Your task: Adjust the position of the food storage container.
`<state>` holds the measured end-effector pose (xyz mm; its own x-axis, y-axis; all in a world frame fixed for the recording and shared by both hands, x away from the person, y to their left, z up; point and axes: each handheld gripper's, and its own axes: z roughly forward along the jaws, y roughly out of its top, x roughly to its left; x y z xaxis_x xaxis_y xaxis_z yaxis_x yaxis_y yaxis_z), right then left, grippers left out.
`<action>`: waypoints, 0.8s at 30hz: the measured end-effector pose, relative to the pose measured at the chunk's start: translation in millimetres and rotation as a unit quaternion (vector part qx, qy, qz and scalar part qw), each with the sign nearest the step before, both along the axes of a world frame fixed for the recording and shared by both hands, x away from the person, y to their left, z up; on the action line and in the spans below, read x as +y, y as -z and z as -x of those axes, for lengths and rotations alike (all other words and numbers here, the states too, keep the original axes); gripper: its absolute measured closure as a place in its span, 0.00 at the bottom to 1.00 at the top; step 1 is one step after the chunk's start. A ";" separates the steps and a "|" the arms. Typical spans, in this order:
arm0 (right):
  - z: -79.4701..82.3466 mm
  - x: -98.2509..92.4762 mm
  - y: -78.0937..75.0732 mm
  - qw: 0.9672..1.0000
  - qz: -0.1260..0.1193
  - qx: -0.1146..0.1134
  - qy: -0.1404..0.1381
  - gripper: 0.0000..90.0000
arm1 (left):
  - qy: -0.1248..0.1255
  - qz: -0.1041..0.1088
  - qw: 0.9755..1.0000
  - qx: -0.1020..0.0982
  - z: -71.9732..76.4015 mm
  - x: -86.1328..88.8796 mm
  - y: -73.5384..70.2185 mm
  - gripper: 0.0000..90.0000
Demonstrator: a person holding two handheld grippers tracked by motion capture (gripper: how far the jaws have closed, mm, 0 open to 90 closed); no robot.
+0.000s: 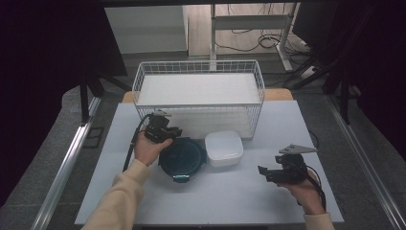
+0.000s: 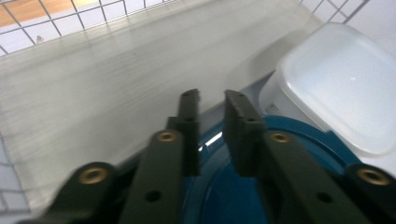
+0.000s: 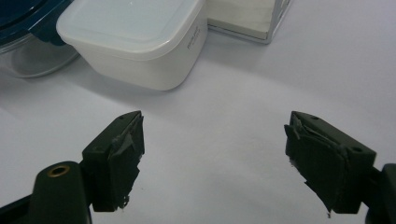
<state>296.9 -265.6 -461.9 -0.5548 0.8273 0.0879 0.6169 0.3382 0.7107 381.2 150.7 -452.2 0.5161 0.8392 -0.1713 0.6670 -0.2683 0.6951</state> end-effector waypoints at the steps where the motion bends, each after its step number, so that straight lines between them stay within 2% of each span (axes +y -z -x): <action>1: -0.2 0.2 0.7 1.000 0.001 0.001 0.000 0.22 | 0.001 -0.002 1.000 -0.001 -1.4 -0.8 1.6 0.91; 5: -1.0 -0.5 2.4 1.000 0.007 0.002 0.000 0.22 | 0.007 -0.006 1.000 -0.001 -5.8 -4.8 8.5 0.97; 14: -0.8 0.6 2.9 1.000 0.009 0.001 -0.003 0.22 | 0.014 -0.026 1.000 0.005 -11.9 -12.7 20.3 0.98; 17: -1.1 0.4 3.3 1.000 0.009 0.001 -0.003 0.22 | 0.014 -0.026 1.000 0.006 -13.5 -12.4 21.8 1.00; 22: -2.1 -0.8 4.7 1.000 0.011 0.003 0.001 0.22 | 0.020 -0.030 0.999 0.002 -14.5 -12.2 23.2 1.00; 24: -2.3 -1.1 5.2 1.000 0.012 0.004 0.001 0.22 | 0.027 -0.038 0.999 -0.006 -14.8 -13.2 24.0 1.00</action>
